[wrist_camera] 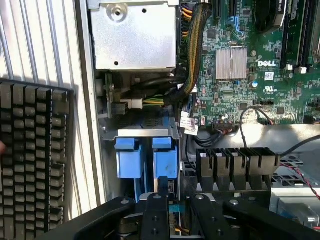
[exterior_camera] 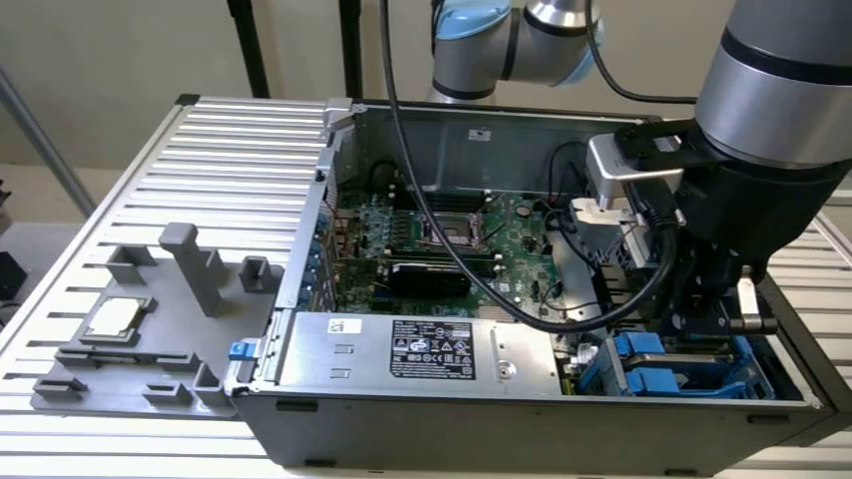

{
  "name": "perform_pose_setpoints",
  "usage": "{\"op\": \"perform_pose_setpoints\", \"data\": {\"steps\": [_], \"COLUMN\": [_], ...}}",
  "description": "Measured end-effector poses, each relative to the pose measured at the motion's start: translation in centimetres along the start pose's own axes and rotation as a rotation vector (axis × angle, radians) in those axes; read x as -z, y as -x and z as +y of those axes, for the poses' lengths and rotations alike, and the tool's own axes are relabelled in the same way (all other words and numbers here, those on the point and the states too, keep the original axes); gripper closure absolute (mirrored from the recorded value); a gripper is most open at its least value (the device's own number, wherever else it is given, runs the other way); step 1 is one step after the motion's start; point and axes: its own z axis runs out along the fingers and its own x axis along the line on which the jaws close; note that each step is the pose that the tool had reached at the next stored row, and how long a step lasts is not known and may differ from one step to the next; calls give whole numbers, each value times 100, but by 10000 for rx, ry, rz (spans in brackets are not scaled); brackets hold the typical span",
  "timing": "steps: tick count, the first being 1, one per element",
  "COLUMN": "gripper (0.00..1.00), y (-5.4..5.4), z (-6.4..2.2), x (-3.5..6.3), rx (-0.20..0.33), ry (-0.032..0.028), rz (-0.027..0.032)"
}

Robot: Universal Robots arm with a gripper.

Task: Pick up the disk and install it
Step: 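Insert the second disk wire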

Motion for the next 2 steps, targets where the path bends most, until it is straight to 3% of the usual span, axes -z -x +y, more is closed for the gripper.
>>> {"op": "perform_pose_setpoints", "data": {"steps": [2], "gripper": [76], "y": [0], "z": [0], "x": [0], "rx": [0], "ry": [0], "rz": [-1]}}
